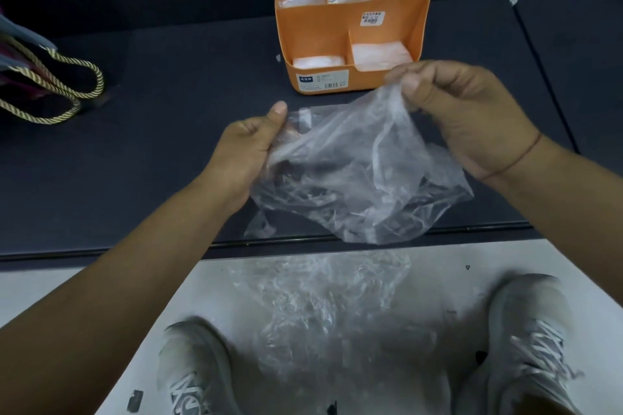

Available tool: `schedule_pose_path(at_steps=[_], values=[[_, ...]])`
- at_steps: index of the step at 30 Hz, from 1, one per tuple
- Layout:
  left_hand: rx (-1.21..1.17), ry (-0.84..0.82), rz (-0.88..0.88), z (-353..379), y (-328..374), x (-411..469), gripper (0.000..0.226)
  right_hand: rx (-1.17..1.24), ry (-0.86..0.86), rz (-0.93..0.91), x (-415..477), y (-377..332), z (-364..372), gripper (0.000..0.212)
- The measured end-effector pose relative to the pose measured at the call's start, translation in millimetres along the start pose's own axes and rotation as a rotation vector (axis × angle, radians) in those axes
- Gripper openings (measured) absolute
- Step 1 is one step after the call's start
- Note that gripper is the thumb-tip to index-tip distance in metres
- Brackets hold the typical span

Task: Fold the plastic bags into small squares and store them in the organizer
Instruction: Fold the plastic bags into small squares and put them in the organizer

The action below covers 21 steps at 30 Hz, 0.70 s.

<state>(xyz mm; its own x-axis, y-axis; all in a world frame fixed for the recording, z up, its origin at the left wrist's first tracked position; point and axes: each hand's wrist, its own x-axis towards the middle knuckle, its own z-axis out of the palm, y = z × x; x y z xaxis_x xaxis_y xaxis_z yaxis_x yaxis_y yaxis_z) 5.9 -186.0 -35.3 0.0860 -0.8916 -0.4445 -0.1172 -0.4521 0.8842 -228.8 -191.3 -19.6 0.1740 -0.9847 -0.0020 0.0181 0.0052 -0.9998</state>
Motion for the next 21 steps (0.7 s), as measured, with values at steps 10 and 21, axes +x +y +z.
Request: schedule_pose_path(at_steps=[10, 21], values=[[0.378, 0.224, 0.886, 27.4, -8.6, -54.7, 0.029, 0.388, 0.463, 0.32, -0.9, -1.3, 11.3, 0.031], [0.179, 0.02, 0.443, 36.4, -17.8, -47.3, 0.016, 0.446, 0.459, 0.428, -10.2, 1.3, 4.1, 0.017]])
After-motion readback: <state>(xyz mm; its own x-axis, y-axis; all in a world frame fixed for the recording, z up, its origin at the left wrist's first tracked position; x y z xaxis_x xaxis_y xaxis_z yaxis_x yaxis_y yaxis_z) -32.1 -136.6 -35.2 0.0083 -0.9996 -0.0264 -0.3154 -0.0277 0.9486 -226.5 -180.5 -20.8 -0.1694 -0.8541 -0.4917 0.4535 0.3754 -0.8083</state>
